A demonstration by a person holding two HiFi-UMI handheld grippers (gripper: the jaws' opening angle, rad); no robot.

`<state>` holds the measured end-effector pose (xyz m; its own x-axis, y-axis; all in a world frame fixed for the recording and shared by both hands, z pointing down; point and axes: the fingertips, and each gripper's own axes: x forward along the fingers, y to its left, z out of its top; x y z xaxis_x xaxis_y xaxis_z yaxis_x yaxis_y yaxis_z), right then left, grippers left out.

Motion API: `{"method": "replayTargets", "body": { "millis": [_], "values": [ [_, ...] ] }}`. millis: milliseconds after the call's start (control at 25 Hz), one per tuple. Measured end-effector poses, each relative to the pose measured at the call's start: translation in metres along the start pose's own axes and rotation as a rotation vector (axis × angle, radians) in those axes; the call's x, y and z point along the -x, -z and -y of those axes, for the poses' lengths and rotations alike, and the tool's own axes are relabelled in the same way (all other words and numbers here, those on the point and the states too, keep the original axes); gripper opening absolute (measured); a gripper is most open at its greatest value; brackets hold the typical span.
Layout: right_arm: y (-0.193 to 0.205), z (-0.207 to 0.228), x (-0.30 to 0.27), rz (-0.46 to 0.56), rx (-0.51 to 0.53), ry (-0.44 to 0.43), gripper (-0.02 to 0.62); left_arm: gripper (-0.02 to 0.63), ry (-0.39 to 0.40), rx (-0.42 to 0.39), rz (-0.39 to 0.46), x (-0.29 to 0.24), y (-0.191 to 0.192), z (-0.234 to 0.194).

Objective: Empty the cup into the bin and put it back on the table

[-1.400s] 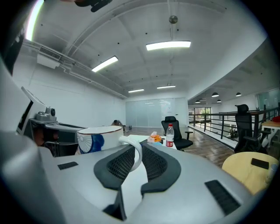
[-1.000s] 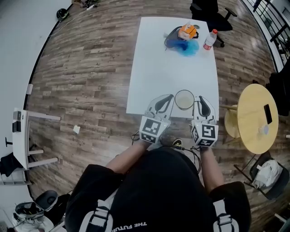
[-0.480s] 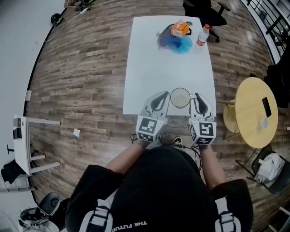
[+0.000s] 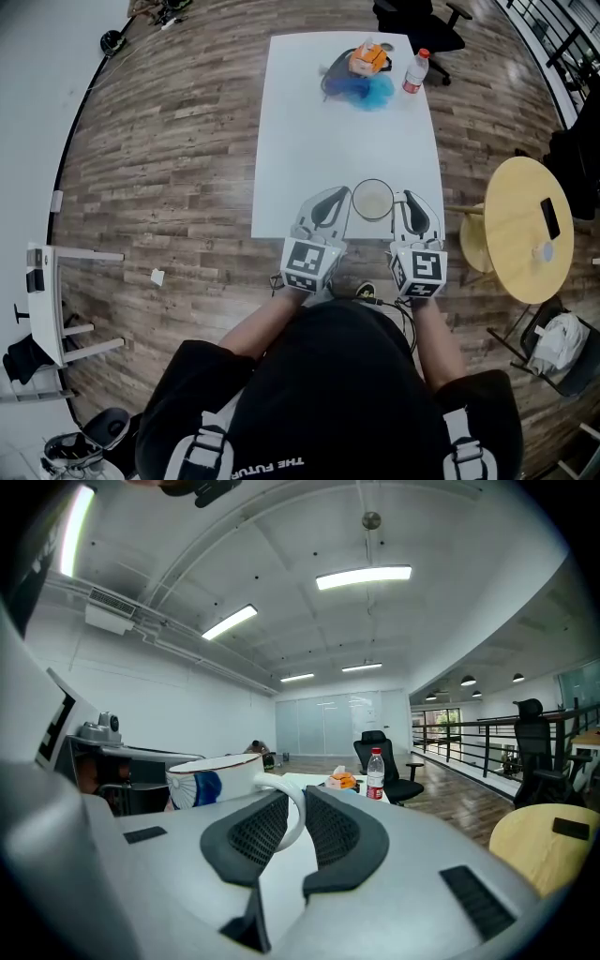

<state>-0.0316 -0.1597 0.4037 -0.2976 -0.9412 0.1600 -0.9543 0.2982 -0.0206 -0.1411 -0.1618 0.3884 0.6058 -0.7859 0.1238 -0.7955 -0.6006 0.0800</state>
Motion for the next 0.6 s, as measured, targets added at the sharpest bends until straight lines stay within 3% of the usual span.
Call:
{"method": "replayTargets", "body": {
  "millis": [600],
  "values": [
    [0.0001,-0.0026,-0.0027,0.003,-0.008,0.006,0.063,0.022,0.003,-0.007,0.002,-0.0011,-0.0008,-0.0050]
  ]
}}
